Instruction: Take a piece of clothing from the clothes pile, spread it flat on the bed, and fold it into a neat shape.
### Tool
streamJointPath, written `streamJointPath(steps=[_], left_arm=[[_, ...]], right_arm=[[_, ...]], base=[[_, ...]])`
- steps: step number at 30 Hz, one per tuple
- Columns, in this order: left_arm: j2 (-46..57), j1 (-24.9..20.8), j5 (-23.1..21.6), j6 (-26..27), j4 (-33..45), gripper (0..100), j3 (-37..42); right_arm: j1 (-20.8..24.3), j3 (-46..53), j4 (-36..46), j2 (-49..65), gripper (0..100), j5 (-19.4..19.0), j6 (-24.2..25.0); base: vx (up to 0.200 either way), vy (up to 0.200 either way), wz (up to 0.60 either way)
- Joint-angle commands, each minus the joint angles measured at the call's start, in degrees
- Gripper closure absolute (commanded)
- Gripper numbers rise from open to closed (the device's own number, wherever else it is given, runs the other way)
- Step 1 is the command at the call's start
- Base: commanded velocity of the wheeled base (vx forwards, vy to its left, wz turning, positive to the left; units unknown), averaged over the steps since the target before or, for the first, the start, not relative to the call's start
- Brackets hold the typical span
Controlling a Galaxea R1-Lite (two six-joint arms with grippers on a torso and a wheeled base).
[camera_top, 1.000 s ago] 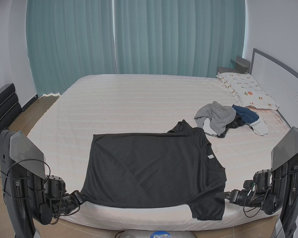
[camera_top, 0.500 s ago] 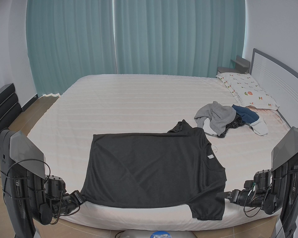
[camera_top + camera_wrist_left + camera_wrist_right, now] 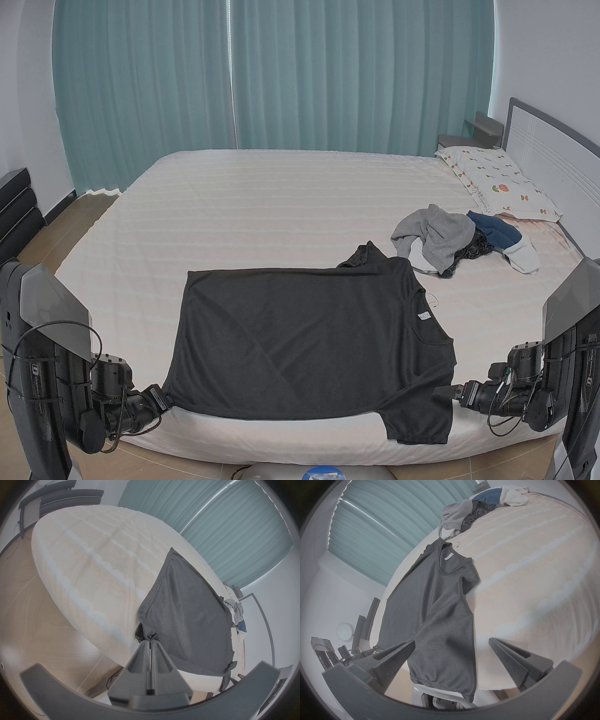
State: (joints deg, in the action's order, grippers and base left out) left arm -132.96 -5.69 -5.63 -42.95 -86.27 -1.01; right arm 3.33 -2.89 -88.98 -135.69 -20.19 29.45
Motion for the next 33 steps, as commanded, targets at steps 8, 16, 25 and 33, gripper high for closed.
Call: streamJointPath(steps=[8, 16, 25, 33], left_arm=[[-0.10, -0.11, 0.01, -0.03, -0.04, 100, 0.92], [-0.10, -0.20, 0.01, -0.03, -0.04, 100, 0.92], [-0.10, -0.11, 0.01, -0.21, -0.21, 100, 0.92], [-0.02, 0.16, -0.08, -0.38, -0.21, 100, 0.84]], right_arm=[[1.86, -2.74, -0.85, -1.77, 0, -0.38, 0.17], [2.12, -2.74, -0.85, -3.09, 0, -0.12, -0.45], [0.63, -0.63, -0.85, -2.56, 100, 0.32, -3.44], [-1.83, 2.36, -0.93, -0.01, 100, 0.15, -5.81]], base=[[0.000, 0.000, 0.00], [0.000, 0.000, 0.00], [0.000, 0.000, 0.00], [0.000, 0.000, 0.00]])
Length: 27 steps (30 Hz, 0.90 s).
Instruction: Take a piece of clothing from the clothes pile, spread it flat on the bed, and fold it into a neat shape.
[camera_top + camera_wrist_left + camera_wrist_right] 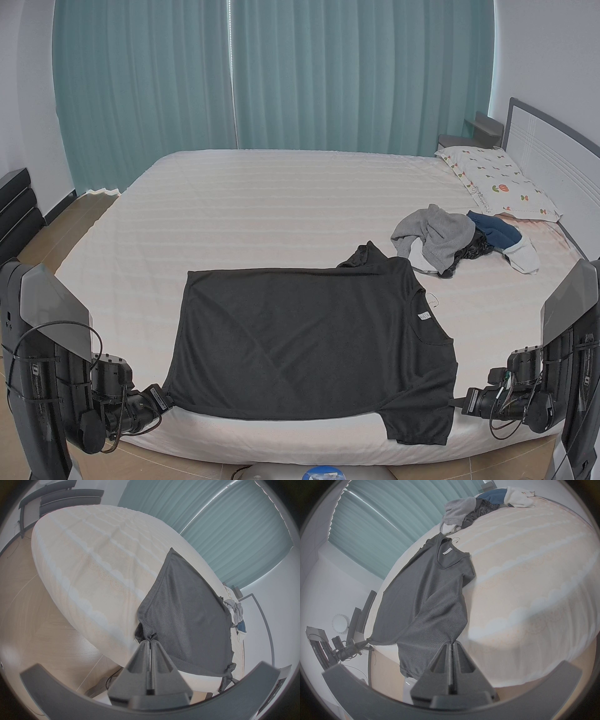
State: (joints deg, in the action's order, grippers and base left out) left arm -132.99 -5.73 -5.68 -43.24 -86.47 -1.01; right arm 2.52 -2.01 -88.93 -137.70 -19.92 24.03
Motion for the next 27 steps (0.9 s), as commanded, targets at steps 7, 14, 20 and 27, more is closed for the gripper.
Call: streamJointPath(steps=[7, 14, 20, 27], left_arm=[[0.27, 0.28, 0.14, 0.26, -0.10, 100, 0.84], [3.35, 0.37, 1.37, 0.79, -0.02, 100, 0.84], [3.96, 0.54, 4.98, 5.18, 2.18, 100, 0.84], [11.70, 0.28, 5.59, 8.44, 13.52, 100, 0.92]], right_arm=[[-2.00, 2.01, 0.16, 5.25, 100, -0.38, -0.65], [-1.56, 2.01, 11.76, 13.78, 100, -0.65, -3.55], [-1.56, 2.01, 18.97, 17.56, 100, -0.65, -8.03], [-1.47, 2.01, 26.79, 20.90, 100, -0.65, -13.39]], base=[[0.000, 0.000, 0.00], [0.000, 0.000, 0.00], [0.000, 0.000, 0.00], [0.000, 0.000, 0.00]])
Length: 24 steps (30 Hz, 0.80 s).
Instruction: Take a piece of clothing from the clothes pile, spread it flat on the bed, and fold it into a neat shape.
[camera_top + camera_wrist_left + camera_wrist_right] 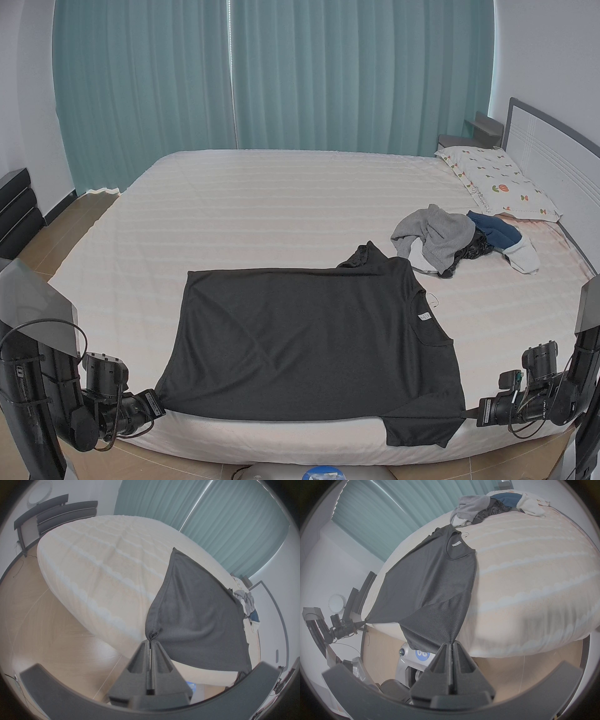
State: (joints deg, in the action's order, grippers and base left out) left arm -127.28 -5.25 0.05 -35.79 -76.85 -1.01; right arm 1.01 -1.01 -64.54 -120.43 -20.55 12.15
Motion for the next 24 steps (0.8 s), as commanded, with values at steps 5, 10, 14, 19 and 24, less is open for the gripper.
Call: streamJointPath(steps=[5, 10, 14, 19, 24], left_arm=[[9.42, -0.37, 0.21, 3.71, 8.91, 100, 0.84], [10.21, -0.02, 0.30, 5.03, 9.88, 100, 0.92], [11.62, -0.02, 1.18, 7.67, 14.27, 100, 0.92], [16.89, -0.02, 1.53, 10.04, 21.30, 100, 0.84], [17.33, -0.02, 1.71, 11.89, 23.41, 100, 0.84]], right_arm=[[0.48, 1.01, 5.83, 4.77, 100, 0.07, -3.01], [1.27, 1.01, 9.61, 5.29, 100, 0.25, -5.47], [2.42, 1.01, 11.80, 6.35, 100, 0.69, -6.00], [3.56, 1.01, 15.49, 9.60, 100, 0.78, -6.97], [4.70, 1.01, 19.10, 12.06, 100, 1.13, -7.67]], base=[[0.000, 0.000, 0.00], [0.000, 0.000, 0.00], [0.000, 0.000, 0.00], [0.000, 0.000, 0.00], [0.000, 0.000, 0.00]])
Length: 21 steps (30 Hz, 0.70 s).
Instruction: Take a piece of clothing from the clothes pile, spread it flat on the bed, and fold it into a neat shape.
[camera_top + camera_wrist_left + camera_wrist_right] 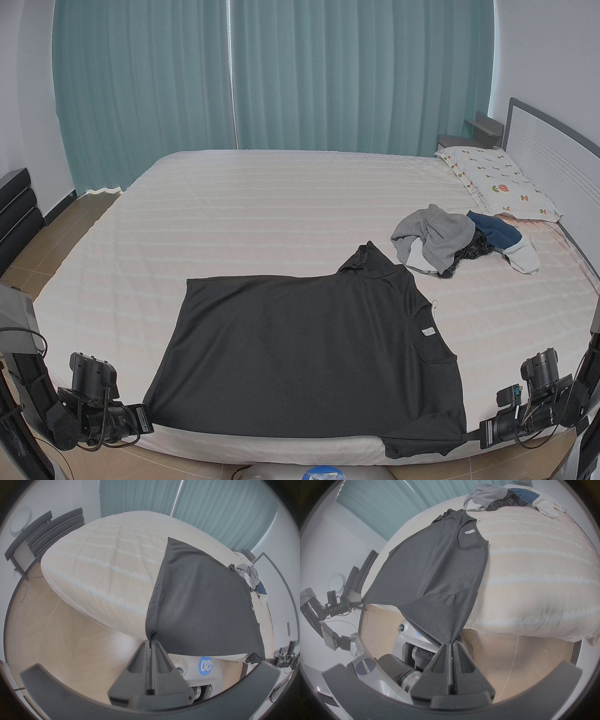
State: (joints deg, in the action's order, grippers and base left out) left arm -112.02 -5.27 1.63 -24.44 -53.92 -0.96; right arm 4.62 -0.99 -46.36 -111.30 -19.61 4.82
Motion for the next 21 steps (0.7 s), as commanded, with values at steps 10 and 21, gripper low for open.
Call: streamJointPath(steps=[10, 21], left_arm=[[2.95, -0.18, 0.30, 2.47, 5.67, 100, 0.79], [5.23, -0.53, 1.18, 4.93, 12.26, 100, 0.79]], right_arm=[[1.71, 0.99, 9.36, 8.29, 100, 2.04, -5.08], [1.62, 0.99, 11.64, 11.10, 100, 4.41, -7.45]], base=[[0.000, 0.000, 0.00], [0.000, 0.000, 0.00]])
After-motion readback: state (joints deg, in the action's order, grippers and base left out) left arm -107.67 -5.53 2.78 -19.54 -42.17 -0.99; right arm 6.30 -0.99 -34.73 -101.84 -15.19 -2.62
